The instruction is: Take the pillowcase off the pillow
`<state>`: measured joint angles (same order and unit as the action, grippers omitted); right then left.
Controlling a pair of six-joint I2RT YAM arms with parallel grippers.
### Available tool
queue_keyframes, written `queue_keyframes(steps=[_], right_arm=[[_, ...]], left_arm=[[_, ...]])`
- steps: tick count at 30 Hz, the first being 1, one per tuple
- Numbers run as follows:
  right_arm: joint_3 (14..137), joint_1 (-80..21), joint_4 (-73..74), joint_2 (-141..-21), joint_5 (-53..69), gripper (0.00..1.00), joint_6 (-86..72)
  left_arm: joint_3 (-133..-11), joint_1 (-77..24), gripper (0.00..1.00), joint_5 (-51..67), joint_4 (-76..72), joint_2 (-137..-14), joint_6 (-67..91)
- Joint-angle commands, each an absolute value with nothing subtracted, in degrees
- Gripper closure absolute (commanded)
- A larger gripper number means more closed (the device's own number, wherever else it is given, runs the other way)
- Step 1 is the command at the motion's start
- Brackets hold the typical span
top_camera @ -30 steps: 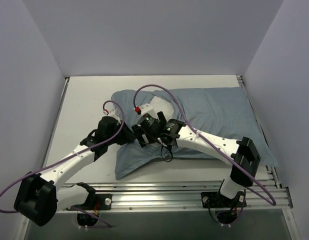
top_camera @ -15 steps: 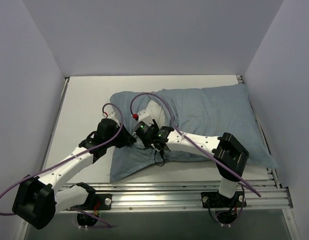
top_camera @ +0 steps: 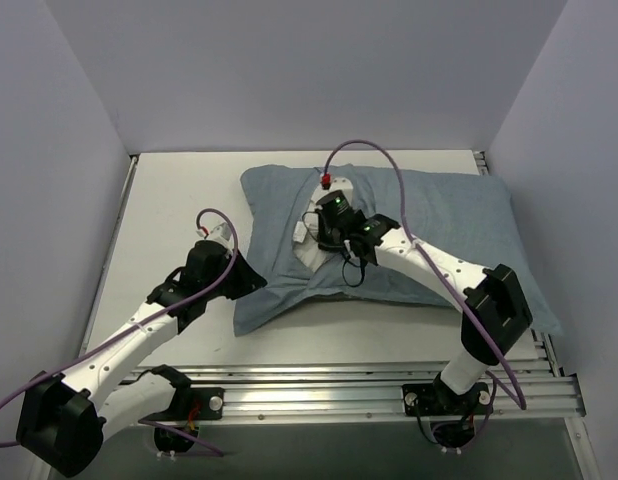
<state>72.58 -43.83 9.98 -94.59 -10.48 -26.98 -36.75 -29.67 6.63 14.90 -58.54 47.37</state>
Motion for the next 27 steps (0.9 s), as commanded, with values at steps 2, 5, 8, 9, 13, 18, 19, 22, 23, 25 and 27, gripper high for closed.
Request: queue_keyframes(steps=[2,5,8,9,13,18,19,22,23,25,27], right_arm=[[73.7,-34.6,13.6,-89.6,-11.9,1.0,-29.6],[74.6,-31.7,12.8,-86.8,-7.7,1.0,-30.0],[76.0,-31.9,13.3,-86.2,-5.4,1.0,-27.8],[75.9,-32.1,13.5,-86.4,-4.5,1.0,-27.3],[72.8,-32.8,12.8,-86.4,-3.4,1.0,-26.4],[69.2,-34.1,10.7,-85.4,-3.4,1.0,-26.8],[68.6,-34.4,10.7,-85.6,-3.6,1.0,-26.9],[67.9,-36.2,10.2,-86.0,-4.4,1.0,-27.3],[67.8,-36.8,10.0,-86.0,-4.7,1.0,-27.4],[67.5,-38.3,9.8,-86.4,-5.9,1.0,-27.9],[67.2,-39.1,9.5,-86.6,-6.2,1.0,-28.5]], left_arm=[[-36.7,-30.1,0.83,5.7,22.1,-57.9,46.4],[-36.2,-30.1,0.91,5.2,22.3,-58.9,46.5],[-37.3,-30.0,0.92,5.2,21.7,-59.6,46.7],[-38.0,-30.1,0.85,5.8,21.1,-59.3,46.8],[-42.2,-30.1,0.34,6.6,18.2,-57.7,47.5],[-50.6,-34.7,0.05,2.1,17.2,-60.6,47.1],[-53.7,-35.8,0.04,-0.2,16.9,-62.9,46.8],[-60.3,-40.2,0.03,-5.4,16.7,-69.1,45.0],[-61.9,-41.2,0.03,-6.7,16.6,-70.8,44.0],[-64.3,-43.9,0.03,-9.6,16.3,-75.2,43.4],[-67.1,-45.4,0.04,-13.3,16.3,-77.9,42.9]])
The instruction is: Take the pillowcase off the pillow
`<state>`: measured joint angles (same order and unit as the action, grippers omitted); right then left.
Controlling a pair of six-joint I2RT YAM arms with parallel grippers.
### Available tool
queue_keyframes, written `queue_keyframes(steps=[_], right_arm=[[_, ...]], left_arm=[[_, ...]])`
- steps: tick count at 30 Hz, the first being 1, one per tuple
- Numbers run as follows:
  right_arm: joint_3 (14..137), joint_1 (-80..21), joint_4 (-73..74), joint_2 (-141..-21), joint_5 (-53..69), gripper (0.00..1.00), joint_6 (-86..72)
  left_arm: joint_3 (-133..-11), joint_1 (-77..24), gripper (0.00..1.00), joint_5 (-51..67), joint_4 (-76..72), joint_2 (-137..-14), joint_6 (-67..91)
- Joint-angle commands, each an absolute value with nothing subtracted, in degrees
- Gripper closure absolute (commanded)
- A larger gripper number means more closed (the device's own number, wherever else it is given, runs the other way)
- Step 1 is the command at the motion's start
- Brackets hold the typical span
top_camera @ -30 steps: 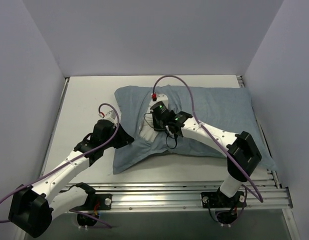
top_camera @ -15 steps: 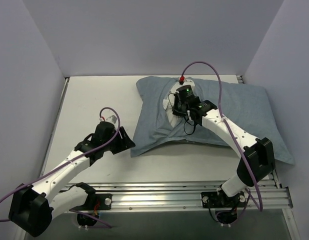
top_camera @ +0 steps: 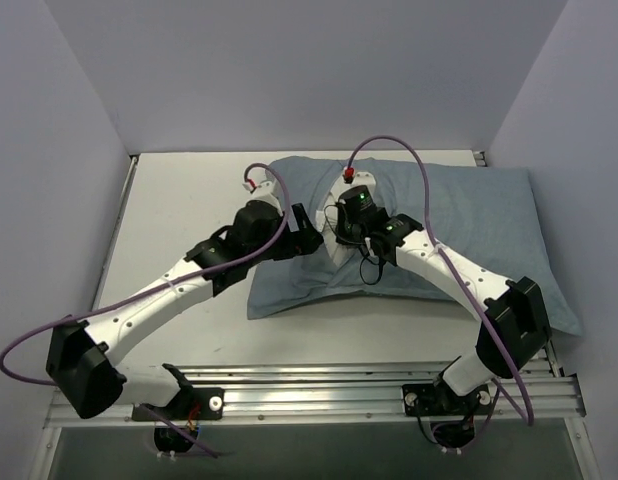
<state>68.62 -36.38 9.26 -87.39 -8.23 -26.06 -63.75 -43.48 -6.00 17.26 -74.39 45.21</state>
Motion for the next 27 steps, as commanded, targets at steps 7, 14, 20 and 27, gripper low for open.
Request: queue_keyframes(steps=[7,14,20,27], right_arm=[[67.1,-41.0,9.0,-86.9,-8.3,1.0,-29.7],[66.9,-39.6,10.1,-85.0,-10.1,1.0,-30.2],[67.5,-34.6,12.2,-82.7,-9.4,1.0,-31.5],[67.9,-28.8,12.4,-80.3,-4.8,1.0,-33.0]], left_arm=[[-70.4,-47.0,0.16,-22.8,16.8,-88.1,43.0],[-59.2,-46.8,0.59,-23.4,18.7,-85.4,49.7],[-44.2,-46.0,0.73,-21.1,19.6,-79.6,54.0],[-32.4,-41.9,0.76,-15.9,17.8,-74.3,57.0]])
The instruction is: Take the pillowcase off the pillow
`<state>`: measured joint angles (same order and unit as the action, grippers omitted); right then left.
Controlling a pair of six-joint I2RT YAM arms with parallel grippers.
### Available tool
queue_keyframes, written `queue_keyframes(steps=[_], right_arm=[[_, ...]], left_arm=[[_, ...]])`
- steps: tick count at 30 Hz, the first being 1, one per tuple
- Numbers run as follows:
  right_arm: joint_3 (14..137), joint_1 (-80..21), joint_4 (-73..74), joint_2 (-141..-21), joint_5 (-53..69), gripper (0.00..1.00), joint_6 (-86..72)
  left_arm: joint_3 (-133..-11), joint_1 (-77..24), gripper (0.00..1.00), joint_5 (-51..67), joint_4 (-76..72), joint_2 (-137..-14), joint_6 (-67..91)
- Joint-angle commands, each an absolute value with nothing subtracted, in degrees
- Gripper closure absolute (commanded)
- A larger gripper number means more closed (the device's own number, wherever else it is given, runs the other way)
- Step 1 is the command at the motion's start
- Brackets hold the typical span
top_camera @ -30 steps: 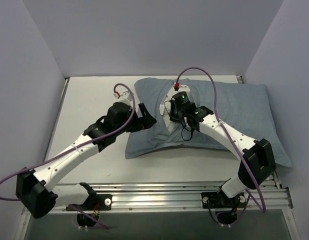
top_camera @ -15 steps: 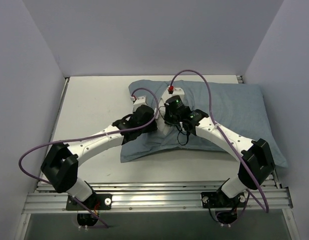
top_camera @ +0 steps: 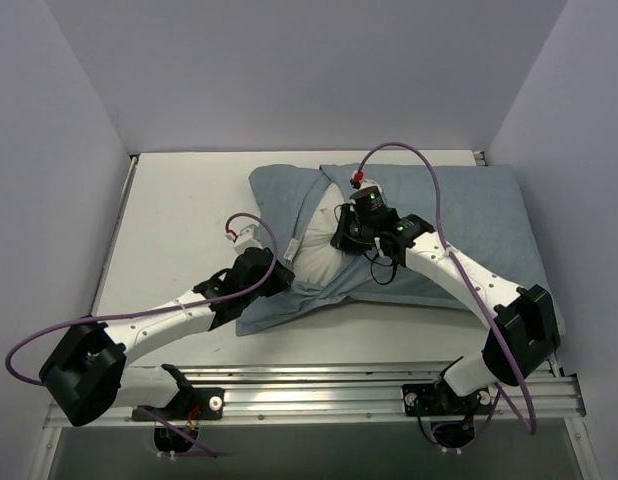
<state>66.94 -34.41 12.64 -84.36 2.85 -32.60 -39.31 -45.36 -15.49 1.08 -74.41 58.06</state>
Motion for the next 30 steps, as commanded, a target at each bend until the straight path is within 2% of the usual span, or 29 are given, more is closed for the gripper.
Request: queue_keyframes(steps=[1,3,6,9,12,13,15,16,17,18,21,26,27,30], right_arm=[[67.9,-28.7,12.7,-80.4,-4.8,1.0,-33.4],[67.3,-28.3,12.0,-80.4,-3.1,1.0,-34.0],[67.1,-28.7,9.6,-81.1,2.9,1.0,-33.2],[68.6,-32.3,9.1,-82.7,4.0,1.0,-30.1],[72.1,-38.7,12.5,-84.8,0.2,1.0,-25.4],[73.1,-40.1,14.7,-85.2,-1.4,0.91,-24.7],[75.0,-43.7,17.0,-85.9,-5.4,0.81,-23.1],[76.9,-45.0,19.3,-85.8,-7.5,0.67,-22.8],[77.9,-46.2,20.6,-85.8,-9.6,0.61,-22.3],[79.3,-48.8,22.0,-85.8,-11.9,0.5,-22.1],[84.5,-53.6,26.9,-86.0,-18.7,0.36,-22.2],[87.5,-58.3,30.1,-88.8,-19.7,0.35,-25.0],[86.8,-58.8,29.9,-89.2,-19.1,0.4,-25.8],[81.7,-59.9,28.1,-89.6,-17.7,0.45,-30.9]], left_arm=[[-31.7,-41.3,0.75,-15.2,17.5,-74.0,56.9],[-30.0,-40.1,0.67,-13.0,15.7,-74.4,56.7],[-28.5,-39.6,0.65,-8.5,9.9,-76.2,55.6],[-28.8,-39.8,0.71,-1.8,0.7,-77.8,53.5],[-30.6,-40.3,0.83,2.6,-7.2,-79.3,52.1],[-32.2,-40.3,0.88,4.6,-8.3,-79.5,51.8],[-33.5,-40.6,0.9,5.9,-10.5,-79.6,51.4],[-34.3,-40.7,0.91,6.4,-11.1,-79.5,51.3],[-34.5,-40.8,0.92,6.6,-11.7,-79.3,51.3],[-34.6,-40.9,0.92,6.8,-12.3,-78.8,51.3],[-35.0,-40.8,0.92,6.9,-12.0,-77.7,51.3],[-35.1,-40.9,0.92,6.8,-10.5,-76.7,51.0],[-35.2,-40.9,0.92,6.8,-10.3,-76.6,51.0],[-35.1,-40.9,0.92,6.9,-9.8,-76.2,50.9]])
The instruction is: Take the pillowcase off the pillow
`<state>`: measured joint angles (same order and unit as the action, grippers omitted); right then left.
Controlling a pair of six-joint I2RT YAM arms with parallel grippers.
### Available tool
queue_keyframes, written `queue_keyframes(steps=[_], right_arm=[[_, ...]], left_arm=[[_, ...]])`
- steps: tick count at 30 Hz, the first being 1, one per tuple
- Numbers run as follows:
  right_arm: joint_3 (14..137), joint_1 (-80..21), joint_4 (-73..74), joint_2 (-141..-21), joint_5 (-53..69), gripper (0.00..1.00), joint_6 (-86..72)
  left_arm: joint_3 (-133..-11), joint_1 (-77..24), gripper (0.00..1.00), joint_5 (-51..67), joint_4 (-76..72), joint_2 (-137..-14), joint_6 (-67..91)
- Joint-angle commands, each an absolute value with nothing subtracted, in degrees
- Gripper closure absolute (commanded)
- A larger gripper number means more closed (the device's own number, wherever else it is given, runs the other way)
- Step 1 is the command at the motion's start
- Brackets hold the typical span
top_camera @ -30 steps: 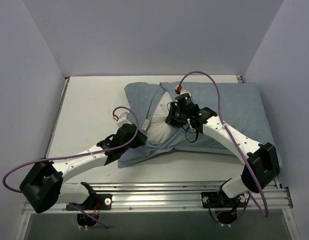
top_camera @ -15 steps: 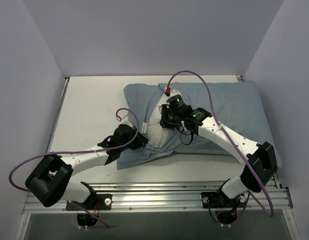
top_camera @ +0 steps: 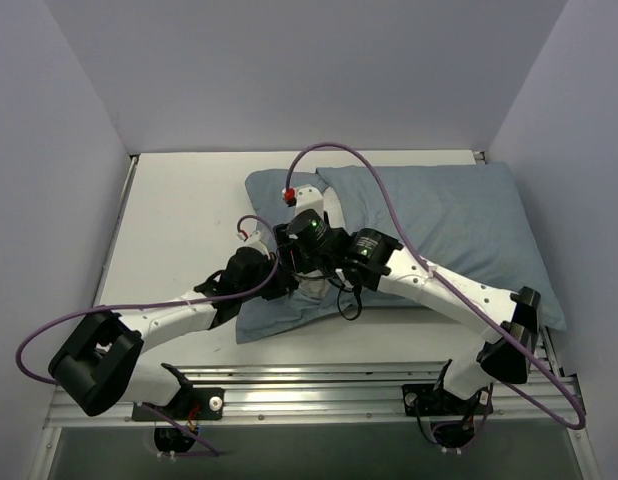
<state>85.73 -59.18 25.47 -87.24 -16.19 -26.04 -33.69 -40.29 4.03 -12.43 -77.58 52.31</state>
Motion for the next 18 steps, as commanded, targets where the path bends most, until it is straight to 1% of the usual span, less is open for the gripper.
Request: queue_keyframes(steps=[1,2,5,6,8,10,12,15,18], right_arm=[[79.9,-60.0,26.6,-89.5,-17.7,0.45,-32.2],[76.5,-59.9,26.0,-89.0,-18.7,0.45,-34.8],[72.1,-59.3,24.7,-88.1,-21.2,0.43,-39.1],[69.8,-59.0,24.5,-87.8,-22.7,0.39,-40.0],[67.2,-57.8,22.4,-87.2,-23.1,0.35,-41.0],[63.5,-55.3,19.3,-87.0,-20.7,0.3,-41.3],[61.7,-53.4,17.4,-86.9,-19.5,0.23,-41.8],[59.3,-52.3,14.9,-87.7,-20.5,0.16,-42.4],[58.1,-51.6,13.9,-89.6,-23.0,0.16,-43.0]], left_arm=[[-35.1,-40.8,0.92,6.9,-9.7,-76.1,50.9],[-35.0,-40.9,0.92,6.9,-9.4,-75.9,50.9],[-34.4,-41.0,0.92,6.6,-9.0,-75.1,51.0],[-34.1,-40.9,0.92,6.5,-8.9,-74.6,51.1],[-33.3,-40.9,0.92,6.2,-8.5,-74.3,51.0],[-32.9,-41.0,0.92,6.2,-8.3,-73.7,51.2],[-32.2,-41.0,0.93,6.2,-8.2,-73.2,51.3],[-31.7,-41.0,0.92,6.2,-7.6,-72.5,51.5],[-31.2,-41.0,0.93,6.0,-7.3,-71.9,51.4]])
